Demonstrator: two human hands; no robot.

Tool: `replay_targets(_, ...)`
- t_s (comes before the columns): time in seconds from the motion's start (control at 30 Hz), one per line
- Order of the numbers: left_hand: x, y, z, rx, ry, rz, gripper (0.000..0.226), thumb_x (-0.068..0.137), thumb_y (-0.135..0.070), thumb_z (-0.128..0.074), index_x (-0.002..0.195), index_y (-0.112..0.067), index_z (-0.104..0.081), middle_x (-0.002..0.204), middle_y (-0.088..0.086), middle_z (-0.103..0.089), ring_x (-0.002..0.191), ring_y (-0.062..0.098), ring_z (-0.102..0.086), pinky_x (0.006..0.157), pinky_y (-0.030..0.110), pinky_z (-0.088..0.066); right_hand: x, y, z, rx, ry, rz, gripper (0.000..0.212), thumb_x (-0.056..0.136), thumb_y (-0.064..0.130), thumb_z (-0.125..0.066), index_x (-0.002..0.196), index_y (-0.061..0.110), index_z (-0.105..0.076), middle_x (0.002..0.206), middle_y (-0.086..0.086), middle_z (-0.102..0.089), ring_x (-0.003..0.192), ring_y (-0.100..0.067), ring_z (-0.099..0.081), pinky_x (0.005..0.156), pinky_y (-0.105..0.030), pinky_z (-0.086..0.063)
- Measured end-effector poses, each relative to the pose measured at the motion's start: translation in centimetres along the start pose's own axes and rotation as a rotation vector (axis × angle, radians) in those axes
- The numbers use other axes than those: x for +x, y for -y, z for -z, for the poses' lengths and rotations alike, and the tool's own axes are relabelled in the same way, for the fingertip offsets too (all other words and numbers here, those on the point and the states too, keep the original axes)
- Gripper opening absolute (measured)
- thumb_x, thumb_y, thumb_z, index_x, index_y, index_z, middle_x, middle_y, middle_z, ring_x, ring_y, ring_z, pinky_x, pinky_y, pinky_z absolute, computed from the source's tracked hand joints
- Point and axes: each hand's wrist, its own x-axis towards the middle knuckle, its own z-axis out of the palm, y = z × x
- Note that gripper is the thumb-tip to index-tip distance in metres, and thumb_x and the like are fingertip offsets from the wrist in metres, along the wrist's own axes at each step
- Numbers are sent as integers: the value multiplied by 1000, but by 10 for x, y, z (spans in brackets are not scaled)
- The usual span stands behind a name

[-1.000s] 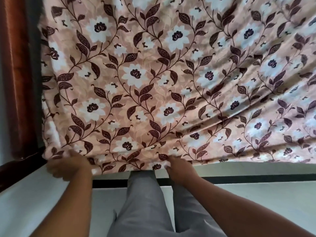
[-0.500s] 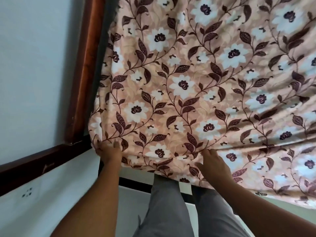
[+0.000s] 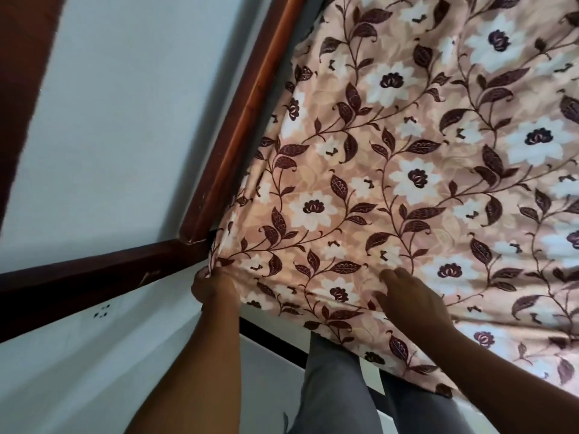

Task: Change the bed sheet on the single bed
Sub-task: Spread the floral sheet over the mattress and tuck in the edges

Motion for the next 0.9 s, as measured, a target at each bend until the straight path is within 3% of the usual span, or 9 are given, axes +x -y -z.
replay_targets(0.1,1,6,8,-109,-170,24,32,90,-9,-49,120,-2,-60,126,23,-60,114,38,-59,92,45,-50,17,22,9,-30,-19,69,39,97,42,-58,131,23,-54,125,-1,-58,107,-24,-64,78,-37,-54)
replay_targets(0.2,-3,11,11,-185,-230,-26,27,86,3,-44,110,-2,-55,119,25,-58,104,36,-58,83,43,-48,31,50,17,-40,-41,171,41,98,39,-58,134,21,-52,128,-3,-56,110,-24,-61,82,-37,-56)
replay_targets(0.33,9,21,2,-207,-135,-30,21,76,-9,-50,96,-16,-49,102,13,-58,95,35,-63,82,44,-54,58,96,22,-53,-92,352,47,96,33,-62,139,18,-48,135,-6,-55,115,-24,-60,90,-39,-57)
replay_targets(0.43,13,30,-12,-145,50,-9,10,85,-3,-63,94,-6,-59,100,16,-70,91,34,-69,74,38,-57,84,131,23,-158,-106,503,54,93,33,-66,141,17,-46,141,-7,-51,124,-28,-56,95,-42,-54)
replay_targets(0.5,7,27,-18,-212,207,34,15,89,-4,-65,103,-4,-67,103,16,-73,94,30,-72,75,35,-59,99,153,23,-234,-114,591,62,93,32,-67,147,17,-41,153,-9,-43,136,-30,-47,104,-46,-49)
replay_targets(0.6,18,27,-17,-294,379,163,26,96,-12,-57,119,-18,-65,109,7,-71,99,23,-67,86,42,-58,119,178,24,-344,-133,715,65,97,24,-59,155,20,-30,165,-9,-25,152,-28,-27,118,-46,-33)
replay_targets(0.7,39,26,-12,-306,477,241,23,101,-28,-54,122,-25,-61,119,3,-67,107,19,-62,78,33,-49,140,196,28,-548,-104,796,74,98,26,-58,160,23,-18,170,-7,-9,156,-26,-12,122,-47,-22)
replay_targets(0.8,52,22,-9,-340,546,281,12,100,-20,-58,110,-23,-63,100,1,-68,91,13,-61,71,26,-45,154,208,31,-706,-58,776,88,96,32,-63,162,25,-5,171,-6,3,157,-26,-2,124,-51,-14)
replay_targets(0.9,68,20,-7,-272,636,222,21,97,-11,-59,115,-20,-65,104,3,-71,97,15,-64,82,32,-49,158,221,31,-772,-47,818,98,91,36,-69,162,25,-3,171,-6,3,157,-27,1,124,-52,-10)
